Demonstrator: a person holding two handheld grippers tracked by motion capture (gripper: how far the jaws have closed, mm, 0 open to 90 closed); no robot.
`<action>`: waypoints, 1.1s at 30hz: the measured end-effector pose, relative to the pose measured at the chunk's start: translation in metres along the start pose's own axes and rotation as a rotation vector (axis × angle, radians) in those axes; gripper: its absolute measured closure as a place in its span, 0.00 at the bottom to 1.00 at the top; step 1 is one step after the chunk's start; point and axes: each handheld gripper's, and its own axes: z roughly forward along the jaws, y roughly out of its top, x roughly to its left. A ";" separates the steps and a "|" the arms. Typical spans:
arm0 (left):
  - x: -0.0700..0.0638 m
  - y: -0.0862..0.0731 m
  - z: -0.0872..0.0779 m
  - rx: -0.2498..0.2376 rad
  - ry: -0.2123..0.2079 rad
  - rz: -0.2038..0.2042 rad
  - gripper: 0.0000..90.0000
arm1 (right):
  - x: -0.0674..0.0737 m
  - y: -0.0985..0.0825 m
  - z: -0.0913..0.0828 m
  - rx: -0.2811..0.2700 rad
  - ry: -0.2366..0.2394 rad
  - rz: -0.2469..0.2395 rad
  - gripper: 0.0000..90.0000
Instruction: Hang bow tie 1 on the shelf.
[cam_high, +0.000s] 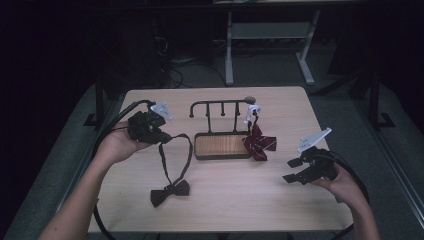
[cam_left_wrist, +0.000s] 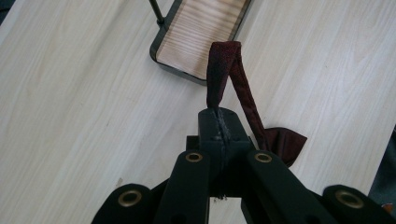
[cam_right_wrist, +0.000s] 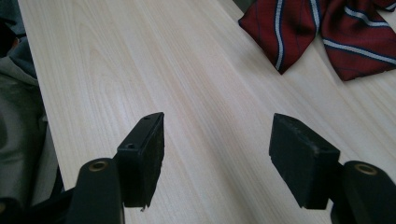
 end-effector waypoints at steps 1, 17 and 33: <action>0.001 0.001 0.000 0.000 0.003 0.002 1.00 | 0.000 0.000 0.000 -0.002 0.000 0.000 0.39; 0.010 0.009 -0.007 0.001 0.009 -0.009 1.00 | -0.005 -0.002 -0.001 -0.021 0.012 0.004 0.38; 0.020 0.023 -0.011 0.018 0.019 0.000 1.00 | -0.007 -0.003 -0.003 -0.023 0.010 0.006 0.38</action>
